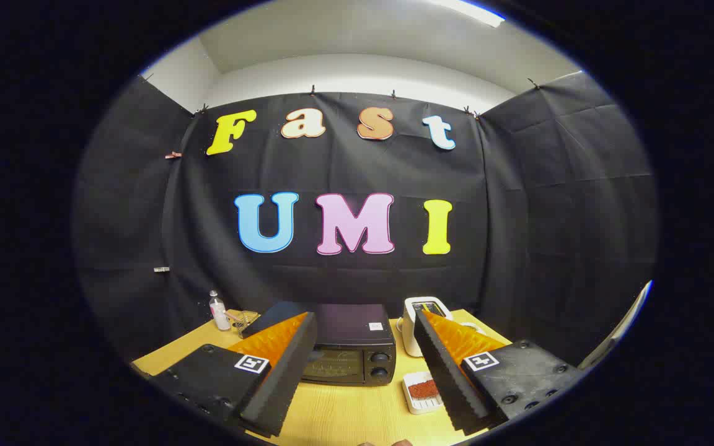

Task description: Open the toaster oven, put the food inside, and close the toaster oven door.

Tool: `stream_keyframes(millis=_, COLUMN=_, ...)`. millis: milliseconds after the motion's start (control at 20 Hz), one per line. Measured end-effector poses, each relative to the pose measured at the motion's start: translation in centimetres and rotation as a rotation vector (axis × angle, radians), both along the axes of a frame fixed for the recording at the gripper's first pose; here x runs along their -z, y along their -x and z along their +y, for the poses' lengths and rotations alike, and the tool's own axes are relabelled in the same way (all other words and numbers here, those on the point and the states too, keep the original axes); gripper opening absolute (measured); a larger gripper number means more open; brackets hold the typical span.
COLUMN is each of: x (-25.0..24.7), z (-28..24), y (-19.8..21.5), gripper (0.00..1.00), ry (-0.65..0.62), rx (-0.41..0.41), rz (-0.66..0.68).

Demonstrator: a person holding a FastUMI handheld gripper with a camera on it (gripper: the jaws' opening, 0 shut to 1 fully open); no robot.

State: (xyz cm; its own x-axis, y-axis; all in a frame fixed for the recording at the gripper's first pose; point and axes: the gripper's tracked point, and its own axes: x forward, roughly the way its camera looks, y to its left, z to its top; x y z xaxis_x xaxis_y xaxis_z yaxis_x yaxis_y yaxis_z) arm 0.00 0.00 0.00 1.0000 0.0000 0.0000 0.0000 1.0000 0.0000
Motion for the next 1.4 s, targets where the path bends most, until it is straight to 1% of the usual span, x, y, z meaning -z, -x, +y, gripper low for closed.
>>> stream_keyframes(millis=450, x=0.6, z=1.6, y=0.0, gripper=0.98, ry=0.009, rx=-0.004, rz=0.048)
stream_keyframes(millis=550, x=0.4, z=1.6, y=-0.1, gripper=0.98, ry=0.004, rx=0.0, rz=0.063)
stream_keyframes(millis=700, x=-0.5, z=1.5, y=-0.6, gripper=0.98, ry=-0.002, rx=-0.005, rz=0.05)
stream_keyframes(millis=950, x=0.1, z=1.9, y=-1.7, gripper=0.98, ry=0.012, rx=-0.042, rz=0.056)
stream_keyframes(millis=1050, x=0.5, z=2.3, y=-2.2, gripper=0.98, ry=-0.001, rx=-0.057, rz=0.067)
stream_keyframes(millis=1250, x=0.7, z=2.9, y=-2.9, gripper=0.98, ry=-0.029, rx=-0.061, rz=0.074)
stream_keyframes(millis=1400, x=1.5, z=3.6, y=-3.1, gripper=0.98, ry=-0.025, rx=-0.075, rz=0.09)
